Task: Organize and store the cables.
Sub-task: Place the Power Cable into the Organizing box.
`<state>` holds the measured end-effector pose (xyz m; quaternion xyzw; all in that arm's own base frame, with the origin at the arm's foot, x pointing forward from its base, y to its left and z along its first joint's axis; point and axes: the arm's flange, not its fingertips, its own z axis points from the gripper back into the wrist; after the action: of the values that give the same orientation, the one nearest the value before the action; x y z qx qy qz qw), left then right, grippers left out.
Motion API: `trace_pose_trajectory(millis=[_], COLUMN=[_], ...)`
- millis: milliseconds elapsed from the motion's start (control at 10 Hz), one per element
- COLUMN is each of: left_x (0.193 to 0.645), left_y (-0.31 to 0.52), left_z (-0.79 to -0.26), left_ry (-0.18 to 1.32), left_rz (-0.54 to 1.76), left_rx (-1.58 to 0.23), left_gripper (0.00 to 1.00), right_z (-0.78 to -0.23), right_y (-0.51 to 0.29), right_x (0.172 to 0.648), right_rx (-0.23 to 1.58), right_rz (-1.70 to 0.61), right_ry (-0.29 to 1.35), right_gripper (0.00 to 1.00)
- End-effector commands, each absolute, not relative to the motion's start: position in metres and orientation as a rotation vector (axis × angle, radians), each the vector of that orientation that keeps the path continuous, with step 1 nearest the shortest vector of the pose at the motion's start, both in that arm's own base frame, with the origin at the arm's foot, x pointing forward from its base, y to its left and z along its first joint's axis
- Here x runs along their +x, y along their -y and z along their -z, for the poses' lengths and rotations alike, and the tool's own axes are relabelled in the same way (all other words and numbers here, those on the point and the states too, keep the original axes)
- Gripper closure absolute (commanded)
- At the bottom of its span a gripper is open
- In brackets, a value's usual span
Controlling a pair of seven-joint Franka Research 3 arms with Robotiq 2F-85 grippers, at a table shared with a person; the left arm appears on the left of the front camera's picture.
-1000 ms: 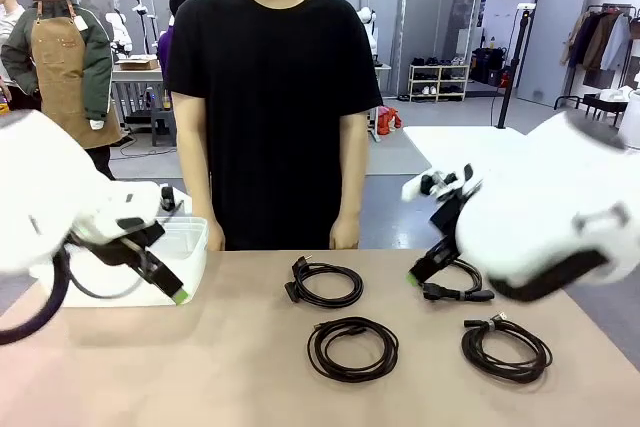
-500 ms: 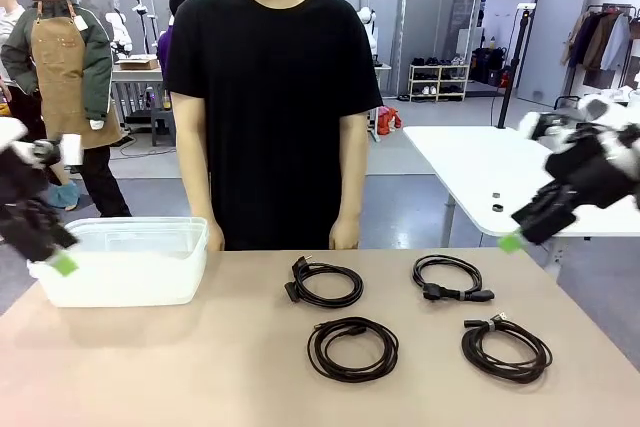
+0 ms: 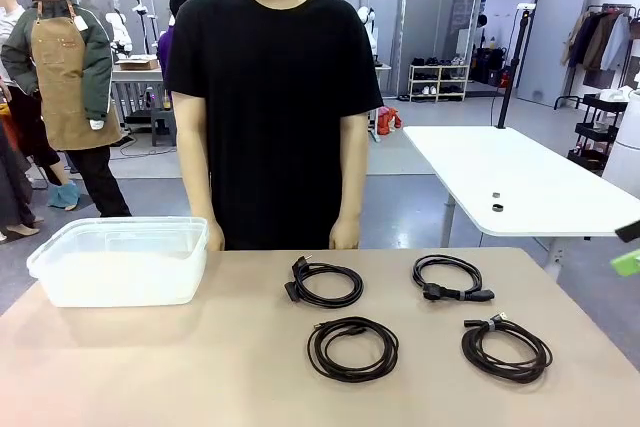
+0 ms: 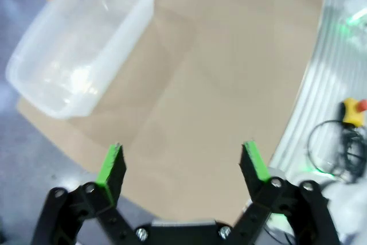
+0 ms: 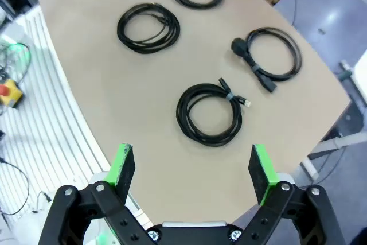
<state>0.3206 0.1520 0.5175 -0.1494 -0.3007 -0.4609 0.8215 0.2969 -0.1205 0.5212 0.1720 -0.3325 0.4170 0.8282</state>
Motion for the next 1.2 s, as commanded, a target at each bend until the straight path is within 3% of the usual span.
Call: trace_pose_trajectory(millis=[0,400,500,600,1100], left_x=[0.316,0.302,0.305,0.308,0.308], left_y=[-0.154,-0.159,-0.157,-0.167,-0.167], left_z=[-0.513,-0.513,-0.512,-0.513,-0.513], left_ry=[0.685,0.689,0.695,0.681,0.681], left_rz=[0.965,0.896,0.864,0.906,0.906], left_rx=[-0.359,-0.332,-0.365,-0.329,-0.329], left_gripper=[0.00,0.00,0.00,0.00,0.00], right_z=[-0.496,-0.493,-0.493,-0.526,-0.526], right_y=[0.117,0.119,0.114,0.152,0.152], right_x=[0.267,0.236,0.240,0.266,0.266], right_rx=[0.366,0.362,0.356,0.356,0.356], right_rz=[-0.893,-0.853,-0.813,-0.842,-0.842], right_ry=[0.723,0.743,0.755,0.722,0.722], right_gripper=[0.00,0.00,0.00,0.00,0.00])
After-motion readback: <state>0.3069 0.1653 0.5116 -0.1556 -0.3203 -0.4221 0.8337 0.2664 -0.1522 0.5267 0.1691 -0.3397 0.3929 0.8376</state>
